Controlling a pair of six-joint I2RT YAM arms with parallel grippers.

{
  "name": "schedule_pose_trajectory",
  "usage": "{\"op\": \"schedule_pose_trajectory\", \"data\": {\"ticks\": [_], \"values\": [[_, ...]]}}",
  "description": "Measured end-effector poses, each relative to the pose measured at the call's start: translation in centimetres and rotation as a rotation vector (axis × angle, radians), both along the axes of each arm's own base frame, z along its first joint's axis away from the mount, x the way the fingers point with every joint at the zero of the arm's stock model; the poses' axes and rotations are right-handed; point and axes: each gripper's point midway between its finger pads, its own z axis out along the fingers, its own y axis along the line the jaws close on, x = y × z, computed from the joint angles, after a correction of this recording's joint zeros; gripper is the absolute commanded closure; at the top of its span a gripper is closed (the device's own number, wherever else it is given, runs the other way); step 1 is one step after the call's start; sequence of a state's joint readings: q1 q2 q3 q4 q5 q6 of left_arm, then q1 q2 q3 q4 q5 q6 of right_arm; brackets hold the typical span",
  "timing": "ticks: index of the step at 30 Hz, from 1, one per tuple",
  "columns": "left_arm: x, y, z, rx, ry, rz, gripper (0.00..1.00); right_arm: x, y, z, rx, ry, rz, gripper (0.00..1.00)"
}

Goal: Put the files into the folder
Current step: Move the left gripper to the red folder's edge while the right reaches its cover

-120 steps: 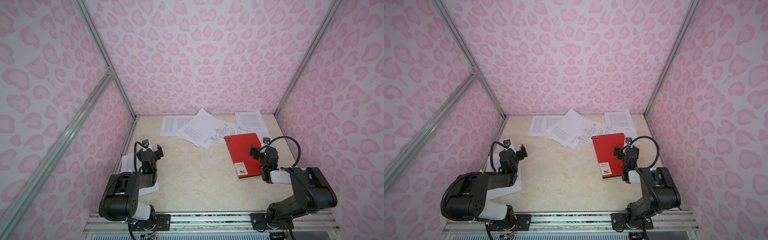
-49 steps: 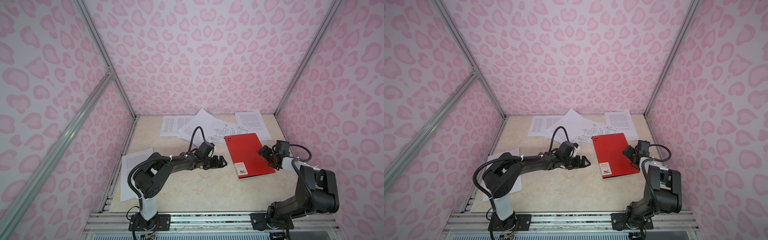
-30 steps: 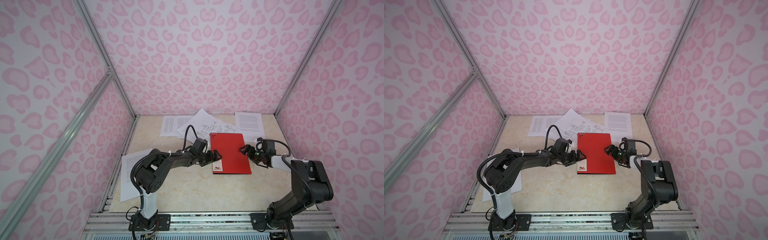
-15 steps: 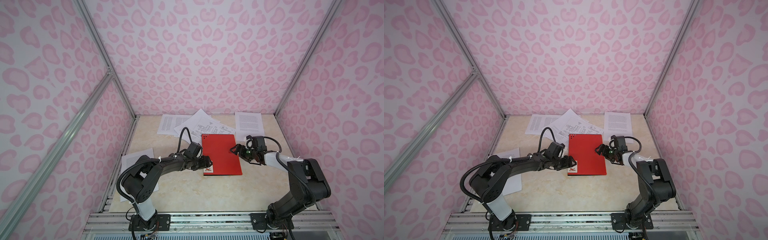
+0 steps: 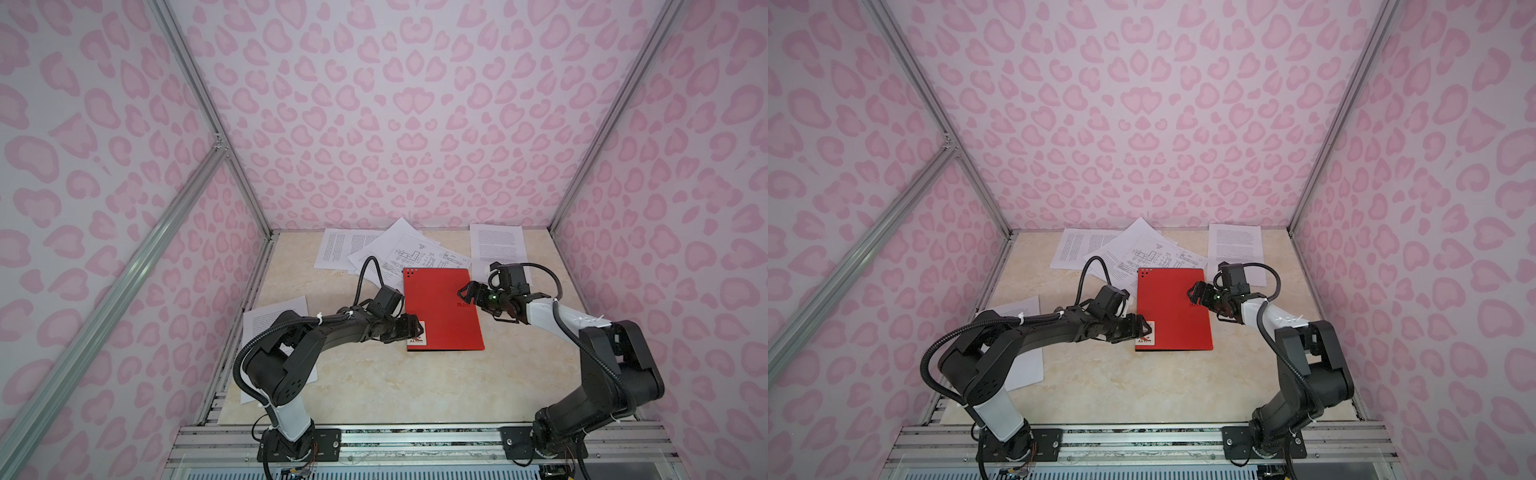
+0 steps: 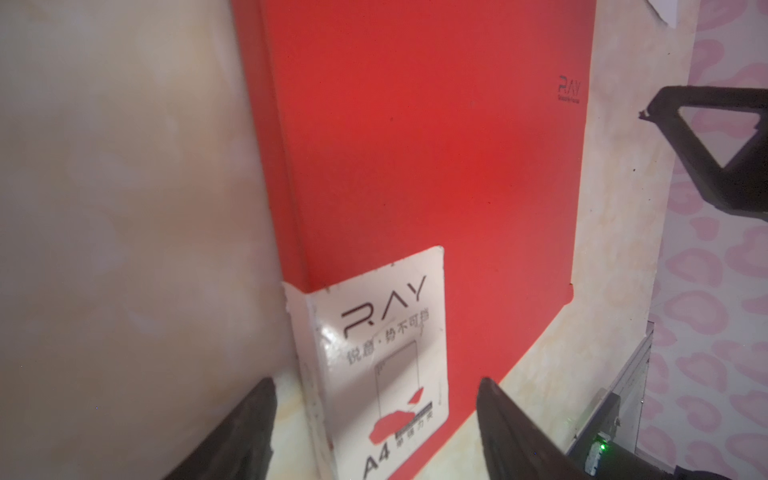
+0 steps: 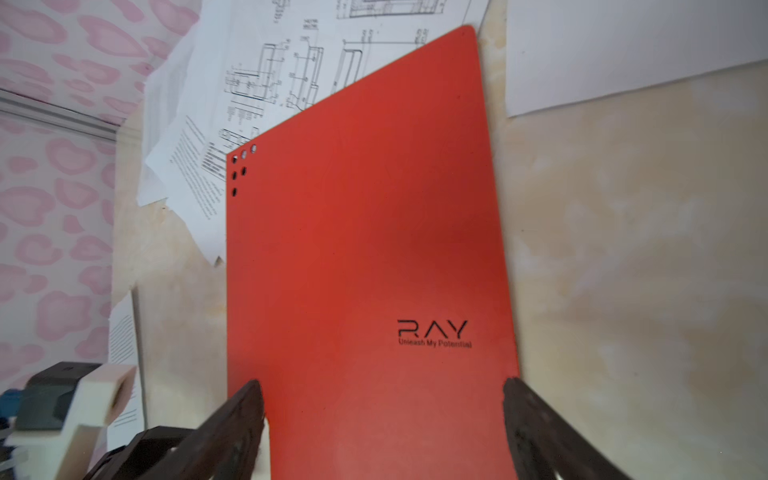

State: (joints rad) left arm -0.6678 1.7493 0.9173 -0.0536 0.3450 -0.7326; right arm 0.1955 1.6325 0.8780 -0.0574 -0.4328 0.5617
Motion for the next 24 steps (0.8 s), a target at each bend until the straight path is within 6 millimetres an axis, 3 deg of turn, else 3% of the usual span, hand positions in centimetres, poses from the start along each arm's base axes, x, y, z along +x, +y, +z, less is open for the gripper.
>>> {"op": "schedule_pose_trajectory", "data": {"ticks": [6, 14, 19, 24], "values": [[0.4, -0.8, -0.3, -0.019, 0.009, -0.012, 0.30, 1.0, -0.1, -3.1, -0.046, 0.060, 0.008, 0.12], [0.8, -1.3, -0.5, -0.035, 0.016, -0.020, 0.32, 2.0, 0.2, -2.9, -0.033, 0.021, 0.001, 0.12], [1.1, -1.7, -0.6, -0.043, 0.022, -0.029, 0.32, 1.2, 0.1, -1.8, -0.001, 0.003, -0.031, 0.12], [1.2, -2.1, -0.6, -0.058, 0.014, -0.040, 0.29, 0.6, 0.4, 1.7, 0.056, -0.070, -0.039, 0.12]]}}
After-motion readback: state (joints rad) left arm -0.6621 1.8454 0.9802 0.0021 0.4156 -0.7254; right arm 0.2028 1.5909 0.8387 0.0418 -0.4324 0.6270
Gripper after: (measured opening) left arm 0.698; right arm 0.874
